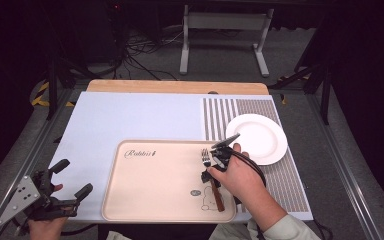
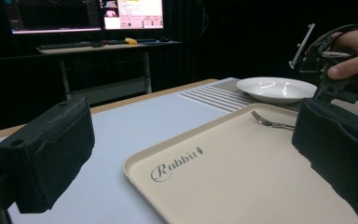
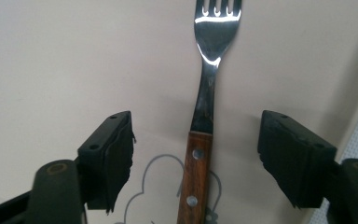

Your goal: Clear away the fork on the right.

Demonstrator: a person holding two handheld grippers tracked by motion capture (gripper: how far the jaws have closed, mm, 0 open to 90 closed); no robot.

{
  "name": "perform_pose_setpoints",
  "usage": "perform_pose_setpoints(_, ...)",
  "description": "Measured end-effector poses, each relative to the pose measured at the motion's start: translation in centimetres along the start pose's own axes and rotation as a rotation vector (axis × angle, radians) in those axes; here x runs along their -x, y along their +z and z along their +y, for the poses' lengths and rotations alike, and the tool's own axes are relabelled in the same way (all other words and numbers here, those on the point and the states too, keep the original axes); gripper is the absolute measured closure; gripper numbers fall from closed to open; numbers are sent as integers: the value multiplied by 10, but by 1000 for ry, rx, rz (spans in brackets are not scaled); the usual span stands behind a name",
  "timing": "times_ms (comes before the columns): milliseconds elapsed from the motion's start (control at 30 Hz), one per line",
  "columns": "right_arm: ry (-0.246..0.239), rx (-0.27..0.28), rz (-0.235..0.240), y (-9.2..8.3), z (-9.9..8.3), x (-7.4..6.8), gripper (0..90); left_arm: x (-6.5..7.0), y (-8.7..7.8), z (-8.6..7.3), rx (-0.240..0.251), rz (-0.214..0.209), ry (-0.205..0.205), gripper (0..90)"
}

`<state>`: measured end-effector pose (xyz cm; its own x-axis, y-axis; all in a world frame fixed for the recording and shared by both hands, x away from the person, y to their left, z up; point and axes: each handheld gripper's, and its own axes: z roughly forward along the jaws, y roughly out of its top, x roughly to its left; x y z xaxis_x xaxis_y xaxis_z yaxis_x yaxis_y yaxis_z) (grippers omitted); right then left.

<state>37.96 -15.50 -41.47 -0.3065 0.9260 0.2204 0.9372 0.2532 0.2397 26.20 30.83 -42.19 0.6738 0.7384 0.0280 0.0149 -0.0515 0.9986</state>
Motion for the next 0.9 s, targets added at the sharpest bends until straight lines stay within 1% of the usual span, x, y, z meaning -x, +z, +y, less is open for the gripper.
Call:
perform_pose_setpoints(33, -11, 20, -3, -1, 0, -1, 266, 0, 0, 0, -1, 0, -1, 0)
perform_pose_setpoints(167, -44, 58, -8, -6, 1, -3, 269, 0, 0, 0, 0, -1, -1, 0)
perform_pose_setpoints(267, -82, 100, -11, -11, 3, -5, 320, 0, 0, 0, 0, 0, 0, 0)
perform_pose_setpoints(300, -109, 120, -10, -14, 4, -6, 357, 0, 0, 0, 0, 0, -1, 0)
perform_pose_setpoints(367, -189, 159, -16, -18, 7, -7, 458, 0, 0, 0, 0, -1, -1, 0)
perform_pose_setpoints(400, -236, 174, -25, -21, 8, -9, 551, 0, 0, 0, -1, -1, -1, 0)
perform_pose_setpoints(433, -236, 174, -25, -21, 8, -9, 551, 0, 0, 0, -1, -1, -1, 0)
perform_pose_setpoints(467, -307, 194, -33, -24, 10, -10, 661, 0, 0, 0, -1, 0, -1, 0)
perform_pose_setpoints(500, -391, 208, -22, -27, 12, -11, 823, 0, 0, 0, 0, 1, 0, 0)
perform_pose_setpoints(533, -417, 215, 4, -28, 13, -12, 876, 0, 0, 0, 0, 1, 0, 0)
perform_pose_setpoints(567, -443, 222, 6, -29, 14, -12, 900, 0, 0, 0, 0, 1, 1, 0)
perform_pose_setpoints(600, -492, 237, 2, -30, 15, -13, 900, 0, 0, 0, 0, -1, 1, 0)
perform_pose_setpoints(667, -539, 250, 11, -29, 18, -14, 900, 0, 0, 0, -1, -1, 0, 0)
perform_pose_setpoints(700, -598, 253, 2, -29, 19, -15, 900, 0, 0, 0, -1, -1, 0, 0)
perform_pose_setpoints(733, -598, 253, 2, -29, 19, -15, 900, 0, 0, 0, -1, -1, 0, 0)
perform_pose_setpoints(767, -645, 264, -15, -27, 21, -15, 900, 0, 0, 0, -1, -1, 1, 0)
perform_pose_setpoints(800, -756, 281, -28, -25, 24, -14, 900, 0, 0, 0, -1, 0, 0, 0)
perform_pose_setpoints(833, -756, 281, -28, -25, 24, -14, 900, 0, 0, 0, 0, -1, 1, 0)
perform_pose_setpoints(867, -772, 276, -17, -23, 26, -13, 900, 0, 0, 0, 0, -1, 2, 0)
perform_pose_setpoints(900, -830, 267, -10, -21, 29, -12, 900, 0, 0, 0, 0, -1, 2, 0)
